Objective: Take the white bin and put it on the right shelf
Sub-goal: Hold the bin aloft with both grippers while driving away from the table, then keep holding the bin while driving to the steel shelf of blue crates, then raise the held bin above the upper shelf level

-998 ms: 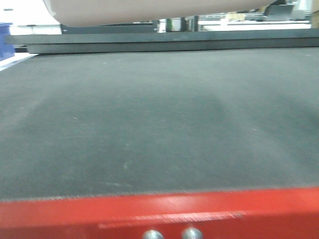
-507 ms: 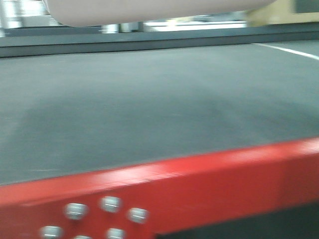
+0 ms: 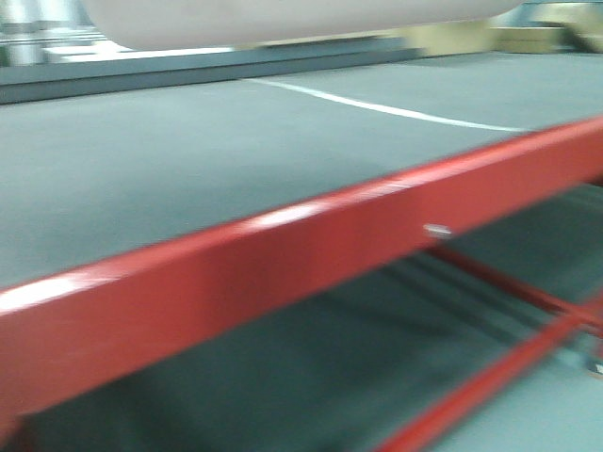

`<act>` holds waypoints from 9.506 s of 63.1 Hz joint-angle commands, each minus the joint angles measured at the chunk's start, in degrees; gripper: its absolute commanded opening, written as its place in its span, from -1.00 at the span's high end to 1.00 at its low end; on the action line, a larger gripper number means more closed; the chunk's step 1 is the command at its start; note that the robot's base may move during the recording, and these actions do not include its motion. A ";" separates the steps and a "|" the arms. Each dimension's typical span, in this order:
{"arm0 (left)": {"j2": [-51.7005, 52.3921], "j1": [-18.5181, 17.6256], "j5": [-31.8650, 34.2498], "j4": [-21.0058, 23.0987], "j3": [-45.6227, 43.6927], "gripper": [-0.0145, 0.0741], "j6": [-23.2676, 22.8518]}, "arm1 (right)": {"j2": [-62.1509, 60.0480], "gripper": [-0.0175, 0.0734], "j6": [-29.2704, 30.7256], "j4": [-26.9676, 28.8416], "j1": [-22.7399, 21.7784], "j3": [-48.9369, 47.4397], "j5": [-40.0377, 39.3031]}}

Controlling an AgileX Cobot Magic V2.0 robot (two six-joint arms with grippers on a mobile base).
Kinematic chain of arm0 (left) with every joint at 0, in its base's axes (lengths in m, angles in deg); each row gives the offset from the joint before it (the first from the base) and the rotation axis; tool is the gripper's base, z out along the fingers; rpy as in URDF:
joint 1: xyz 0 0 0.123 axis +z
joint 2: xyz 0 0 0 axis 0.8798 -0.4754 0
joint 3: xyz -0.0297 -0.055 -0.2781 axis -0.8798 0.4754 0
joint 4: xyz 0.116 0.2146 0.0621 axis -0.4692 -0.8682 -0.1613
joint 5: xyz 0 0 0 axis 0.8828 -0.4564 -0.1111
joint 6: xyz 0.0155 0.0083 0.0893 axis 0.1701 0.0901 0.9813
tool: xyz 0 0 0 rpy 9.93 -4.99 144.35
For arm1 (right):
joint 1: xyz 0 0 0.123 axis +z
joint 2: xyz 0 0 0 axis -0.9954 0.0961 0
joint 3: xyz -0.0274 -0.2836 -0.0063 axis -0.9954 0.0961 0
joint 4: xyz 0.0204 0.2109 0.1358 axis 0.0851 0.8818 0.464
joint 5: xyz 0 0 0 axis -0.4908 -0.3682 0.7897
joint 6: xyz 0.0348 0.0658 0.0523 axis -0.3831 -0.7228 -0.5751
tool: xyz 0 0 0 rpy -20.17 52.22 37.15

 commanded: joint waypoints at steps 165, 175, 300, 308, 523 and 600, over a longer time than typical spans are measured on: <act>2.48 -1.97 -15.70 4.55 -2.09 0.96 0.68 | -2.39 0.49 -0.19 6.37 2.11 -2.37 10.50; 2.48 -1.97 -15.70 4.55 -2.09 0.96 0.68 | -2.39 0.49 -0.19 6.37 2.11 -2.37 10.50; 2.48 -1.97 -15.18 4.50 -2.09 0.96 0.68 | -2.26 0.49 -0.19 6.37 2.11 -2.37 10.51; 2.48 -1.97 -15.18 4.50 -2.09 0.96 0.68 | -2.26 0.49 -0.19 6.37 2.11 -2.37 10.50; 2.48 -1.97 -15.05 4.50 -2.09 0.96 0.68 | -2.26 0.49 -0.19 6.37 2.11 -2.37 10.22; 2.20 -1.97 -7.59 4.54 -3.71 0.96 0.68 | 0.99 0.49 -0.14 6.37 3.60 -5.19 7.42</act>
